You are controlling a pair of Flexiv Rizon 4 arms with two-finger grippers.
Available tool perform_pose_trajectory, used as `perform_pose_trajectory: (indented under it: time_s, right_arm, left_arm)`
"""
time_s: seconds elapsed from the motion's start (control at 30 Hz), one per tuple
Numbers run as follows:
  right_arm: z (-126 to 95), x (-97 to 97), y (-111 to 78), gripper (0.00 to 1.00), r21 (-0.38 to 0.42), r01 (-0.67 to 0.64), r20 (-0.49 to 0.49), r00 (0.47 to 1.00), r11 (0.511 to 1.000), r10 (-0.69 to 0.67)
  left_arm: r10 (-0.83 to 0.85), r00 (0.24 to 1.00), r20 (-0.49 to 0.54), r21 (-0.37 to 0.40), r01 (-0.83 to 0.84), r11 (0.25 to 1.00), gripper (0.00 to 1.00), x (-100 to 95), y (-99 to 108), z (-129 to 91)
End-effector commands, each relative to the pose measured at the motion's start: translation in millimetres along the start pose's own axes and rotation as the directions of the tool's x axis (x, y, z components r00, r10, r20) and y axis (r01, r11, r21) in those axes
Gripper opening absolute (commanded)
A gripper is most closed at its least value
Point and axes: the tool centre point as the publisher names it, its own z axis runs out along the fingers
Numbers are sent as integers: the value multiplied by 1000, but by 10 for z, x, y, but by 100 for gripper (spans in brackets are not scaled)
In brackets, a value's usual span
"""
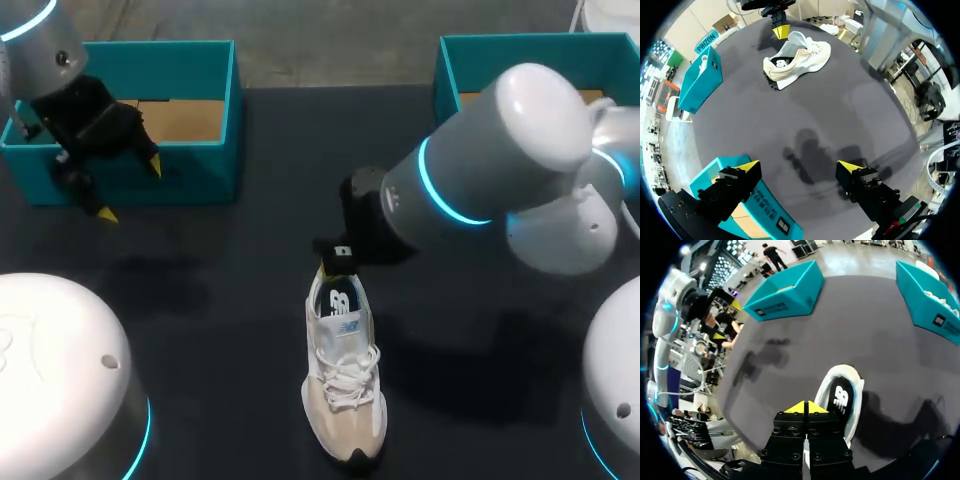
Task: Take the shoe out of the shoebox, open the shoe tongue, remove and reinsert the insole, then place the shoe into the shoebox
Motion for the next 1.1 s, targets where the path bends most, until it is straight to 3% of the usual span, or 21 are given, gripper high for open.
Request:
perform_pose_trajectory:
  time_s: [0.03, 0.2, 0.7, 1.1]
  right_arm:
    - [133, 69, 19, 0, 1, 10, 208, 978, 1000, -10]
    - [247, 53, 8, 0, 0, 21, 274, 962, 1000, -20]
    - [267, 8, 0, 0, -13, 21, 279, 960, 1000, -17]
    - [478, -192, -65, 0, -33, -31, 433, 901, 999, 42]
  left_arm:
    - [5, 1000, -10, 5, -5, 1000, 100, -58, 137, -24]
    - [-5, 1000, 2, -4, 5, 1000, 100, -75, 283, -78]
    - [-5, 1000, 2, -4, 5, 1000, 100, -75, 283, -78]
    - [-5, 1000, 2, -4, 5, 1000, 100, -75, 283, -78]
